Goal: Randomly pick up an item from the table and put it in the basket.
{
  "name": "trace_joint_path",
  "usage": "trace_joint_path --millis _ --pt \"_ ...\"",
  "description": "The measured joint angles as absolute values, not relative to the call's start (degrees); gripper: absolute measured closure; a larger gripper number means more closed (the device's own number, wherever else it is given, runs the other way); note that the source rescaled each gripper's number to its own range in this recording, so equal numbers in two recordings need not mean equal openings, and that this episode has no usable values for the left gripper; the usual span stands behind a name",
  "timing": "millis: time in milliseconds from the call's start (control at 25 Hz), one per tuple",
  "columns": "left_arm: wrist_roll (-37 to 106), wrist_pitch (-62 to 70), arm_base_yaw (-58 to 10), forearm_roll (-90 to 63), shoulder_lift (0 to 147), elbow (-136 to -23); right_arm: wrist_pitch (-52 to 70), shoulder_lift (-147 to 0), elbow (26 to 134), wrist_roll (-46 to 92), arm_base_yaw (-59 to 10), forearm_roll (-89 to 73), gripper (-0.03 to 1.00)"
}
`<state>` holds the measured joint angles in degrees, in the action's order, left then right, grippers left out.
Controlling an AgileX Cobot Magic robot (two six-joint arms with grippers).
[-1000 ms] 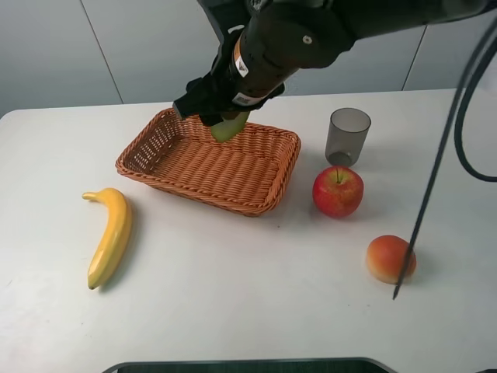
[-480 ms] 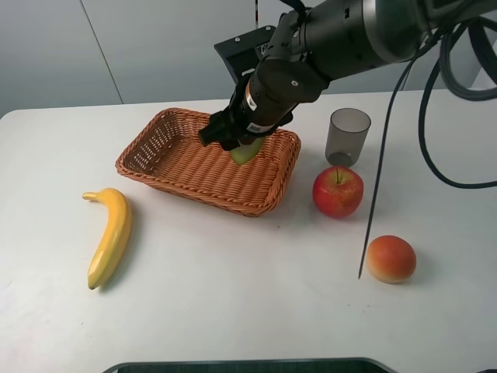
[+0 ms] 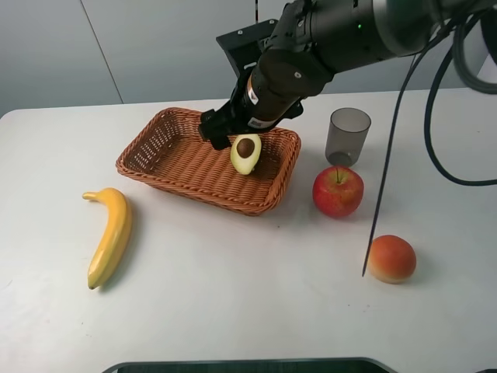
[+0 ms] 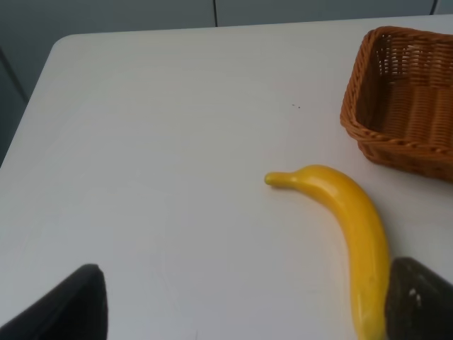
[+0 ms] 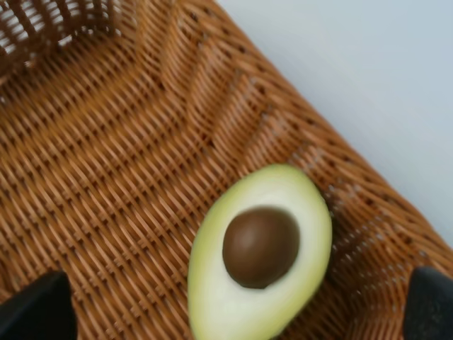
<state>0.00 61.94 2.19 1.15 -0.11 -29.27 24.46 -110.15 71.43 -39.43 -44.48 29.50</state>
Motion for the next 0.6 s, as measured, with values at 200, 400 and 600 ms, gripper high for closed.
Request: trace_joint_path --millis 200,400,600 --pt "0.0 61.9 2.2 1.2 -0.1 -29.3 30.9 -106.0 71.4 -39.6 -44.5 27.6 -0.03" --pt "0.0 61.9 2.2 1.2 -0.1 -29.3 40.5 -100.6 69.5 -36.0 -41.8 19.5 -0.03" --pt "0.0 61.9 2.2 1.2 -0.1 -29.3 48.2 -92.1 62.3 -32.4 -34.9 15.2 -0.03"
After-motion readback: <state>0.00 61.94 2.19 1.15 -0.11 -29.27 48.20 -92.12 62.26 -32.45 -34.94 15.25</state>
